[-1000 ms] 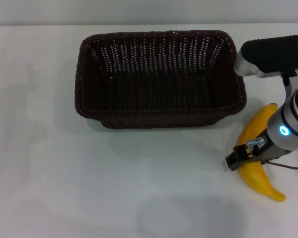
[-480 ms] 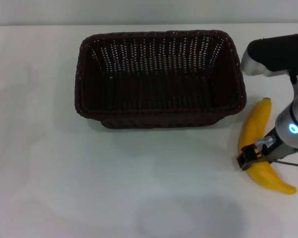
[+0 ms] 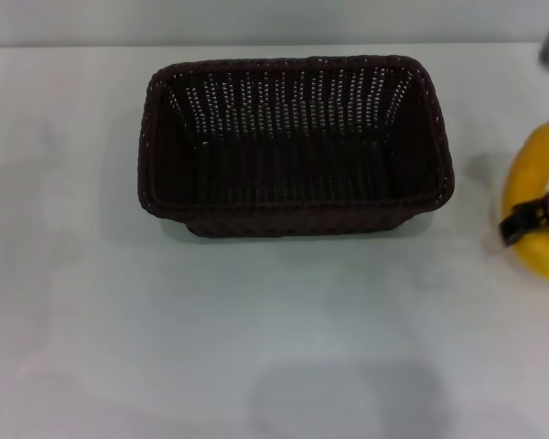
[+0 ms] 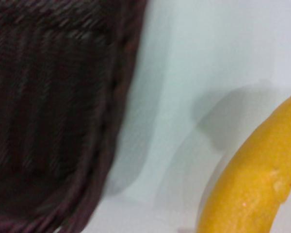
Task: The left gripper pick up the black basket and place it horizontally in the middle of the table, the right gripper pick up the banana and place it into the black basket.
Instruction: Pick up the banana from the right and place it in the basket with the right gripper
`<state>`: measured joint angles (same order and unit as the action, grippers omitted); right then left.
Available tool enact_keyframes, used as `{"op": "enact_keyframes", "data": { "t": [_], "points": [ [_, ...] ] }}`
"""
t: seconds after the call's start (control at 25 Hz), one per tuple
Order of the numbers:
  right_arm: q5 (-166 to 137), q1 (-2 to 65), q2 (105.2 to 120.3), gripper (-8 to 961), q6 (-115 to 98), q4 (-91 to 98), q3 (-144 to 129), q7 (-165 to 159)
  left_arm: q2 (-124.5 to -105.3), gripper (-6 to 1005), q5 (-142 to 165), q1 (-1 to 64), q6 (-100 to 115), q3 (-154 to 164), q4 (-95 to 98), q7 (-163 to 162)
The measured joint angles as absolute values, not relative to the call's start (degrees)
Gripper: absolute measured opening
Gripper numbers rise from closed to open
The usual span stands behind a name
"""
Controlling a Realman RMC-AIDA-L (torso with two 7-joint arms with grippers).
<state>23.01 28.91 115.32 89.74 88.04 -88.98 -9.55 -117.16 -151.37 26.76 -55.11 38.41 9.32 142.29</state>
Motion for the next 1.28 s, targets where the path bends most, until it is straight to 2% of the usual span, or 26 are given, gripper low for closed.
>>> {"op": "enact_keyframes", "data": {
  "t": [0.32,0.6,1.04,1.28],
  "points": [
    [23.3,29.2,115.31,497,82.5,88.8,-73.7,3.4,-117.32,740,-151.4,26.7,-55.5,38.4,9.5,141.7],
    [33.5,31.0,115.28,503,70.5,91.9,-71.8,15.5,-117.66,742,-151.1,26.7,-55.1,38.4,9.4,141.4],
    [50.6,38.5,115.36,512,67.1,78.1,-75.1,44.2,-117.98,745,-149.7,27.3,-52.7,38.5,9.6,141.8],
    [54.6,38.9,115.56,517,68.3,76.1,-78.2,50.3,-118.02,747,-149.6,27.8,-51.9,38.5,9.9,142.0]
  ]
}}
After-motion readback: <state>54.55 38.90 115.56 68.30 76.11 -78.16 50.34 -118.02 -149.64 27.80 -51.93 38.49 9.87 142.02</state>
